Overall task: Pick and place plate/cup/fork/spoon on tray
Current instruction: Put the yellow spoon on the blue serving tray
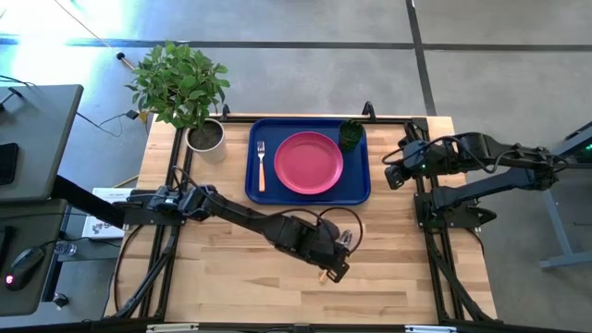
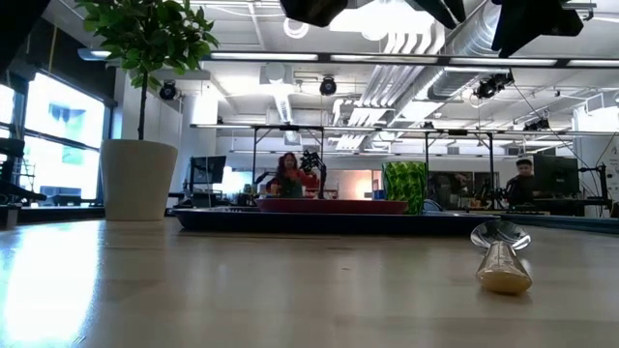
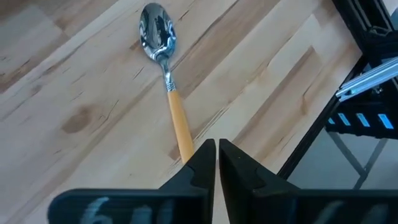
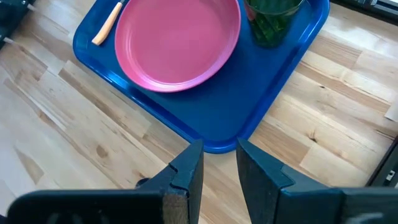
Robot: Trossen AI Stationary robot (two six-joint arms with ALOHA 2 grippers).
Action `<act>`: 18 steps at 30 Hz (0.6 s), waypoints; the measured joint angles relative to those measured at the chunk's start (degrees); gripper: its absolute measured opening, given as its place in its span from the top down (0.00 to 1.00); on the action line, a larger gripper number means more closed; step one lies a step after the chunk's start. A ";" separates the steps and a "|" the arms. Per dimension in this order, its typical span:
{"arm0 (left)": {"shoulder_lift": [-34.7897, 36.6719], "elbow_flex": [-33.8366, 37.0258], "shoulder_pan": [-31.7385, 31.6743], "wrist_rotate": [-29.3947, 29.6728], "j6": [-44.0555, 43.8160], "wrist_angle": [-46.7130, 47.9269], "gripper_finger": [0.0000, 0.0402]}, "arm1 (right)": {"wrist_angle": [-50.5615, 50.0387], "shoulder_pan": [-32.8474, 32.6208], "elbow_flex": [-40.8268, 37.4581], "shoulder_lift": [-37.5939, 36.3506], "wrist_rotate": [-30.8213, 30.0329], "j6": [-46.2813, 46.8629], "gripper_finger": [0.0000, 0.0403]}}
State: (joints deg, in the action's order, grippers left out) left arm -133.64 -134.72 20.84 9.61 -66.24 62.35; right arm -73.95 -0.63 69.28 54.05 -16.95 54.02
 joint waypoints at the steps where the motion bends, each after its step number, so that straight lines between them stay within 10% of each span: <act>1: 0.00 0.00 0.00 0.02 0.52 -0.27 0.96 | 0.00 0.00 0.00 0.00 0.00 -0.02 0.78; 18: -0.17 8.57 -1.92 -4.83 -2.41 -15.65 0.77 | 0.00 0.00 0.00 0.00 -0.01 -0.02 0.78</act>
State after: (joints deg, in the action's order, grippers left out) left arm -133.82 -126.15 18.92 4.77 -68.65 46.71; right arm -73.95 -0.63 69.28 54.05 -16.96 54.00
